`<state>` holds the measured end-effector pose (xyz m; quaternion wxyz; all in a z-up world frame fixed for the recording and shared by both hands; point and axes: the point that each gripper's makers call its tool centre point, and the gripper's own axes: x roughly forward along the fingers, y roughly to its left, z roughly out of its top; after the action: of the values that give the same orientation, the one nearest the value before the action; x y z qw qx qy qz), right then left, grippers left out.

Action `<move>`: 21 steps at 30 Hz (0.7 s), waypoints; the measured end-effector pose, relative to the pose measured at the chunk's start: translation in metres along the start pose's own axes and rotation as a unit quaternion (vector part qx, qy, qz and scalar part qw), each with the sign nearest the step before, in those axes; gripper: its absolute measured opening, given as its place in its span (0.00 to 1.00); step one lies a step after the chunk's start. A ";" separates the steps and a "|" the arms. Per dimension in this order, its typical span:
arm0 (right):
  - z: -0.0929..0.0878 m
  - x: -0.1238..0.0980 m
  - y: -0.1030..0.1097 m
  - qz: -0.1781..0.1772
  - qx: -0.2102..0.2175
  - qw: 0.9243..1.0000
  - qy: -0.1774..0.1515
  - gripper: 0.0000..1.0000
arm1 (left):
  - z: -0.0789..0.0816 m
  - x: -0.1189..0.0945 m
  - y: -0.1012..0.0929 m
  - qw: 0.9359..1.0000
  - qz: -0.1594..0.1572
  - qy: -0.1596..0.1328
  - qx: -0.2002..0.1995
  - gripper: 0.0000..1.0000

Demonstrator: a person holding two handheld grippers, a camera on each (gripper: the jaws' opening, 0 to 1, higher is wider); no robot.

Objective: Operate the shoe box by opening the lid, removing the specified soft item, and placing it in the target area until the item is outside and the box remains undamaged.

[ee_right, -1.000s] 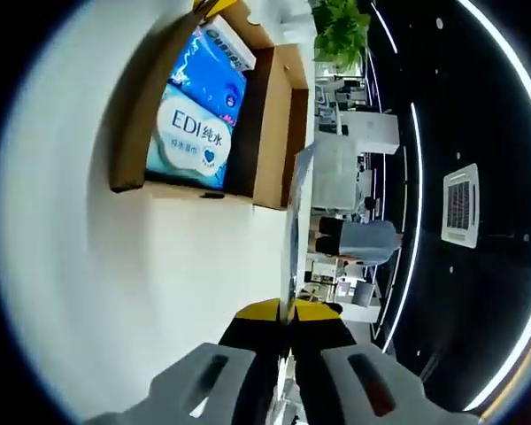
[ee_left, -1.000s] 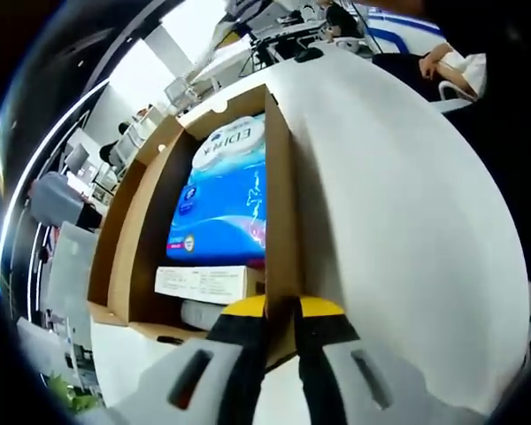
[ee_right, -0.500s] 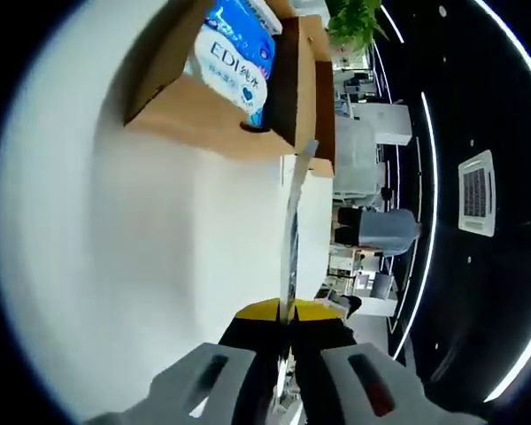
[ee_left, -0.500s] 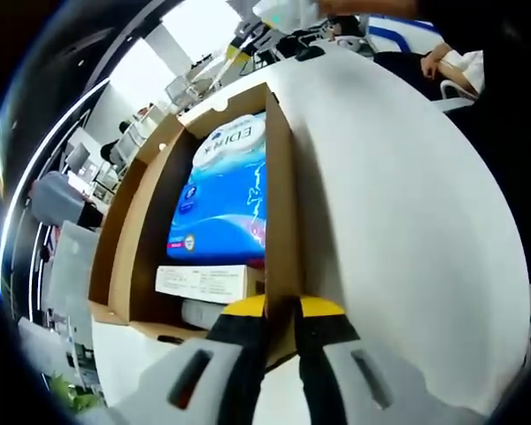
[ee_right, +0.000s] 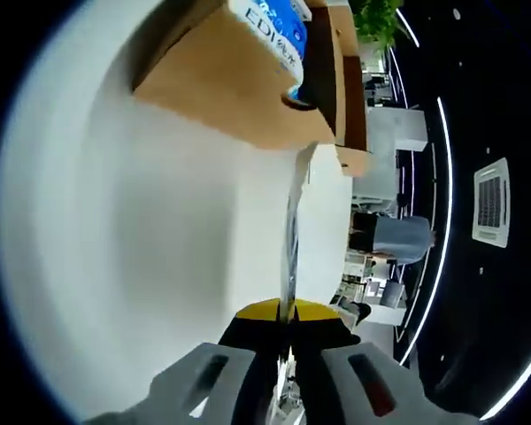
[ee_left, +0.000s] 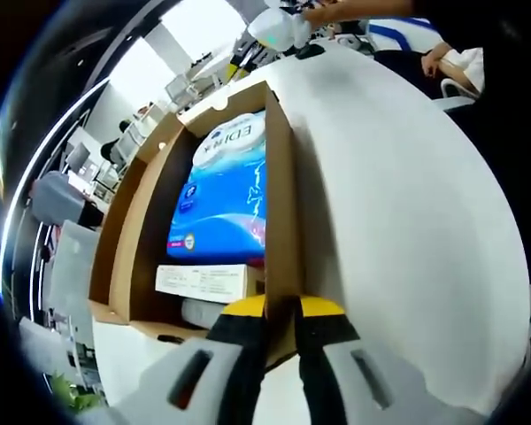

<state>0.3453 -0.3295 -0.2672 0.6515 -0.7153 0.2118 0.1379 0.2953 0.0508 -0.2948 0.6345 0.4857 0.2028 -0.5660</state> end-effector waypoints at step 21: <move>0.007 0.018 0.051 0.102 -0.005 0.995 -0.003 0.02 | 0.000 0.000 0.000 1.000 -0.001 -0.001 -0.003 0.11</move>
<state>0.3373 -0.3283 -0.3208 0.6314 -0.6927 0.2807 0.2066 0.2955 0.0507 -0.2949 0.6354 0.4835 0.2044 -0.5663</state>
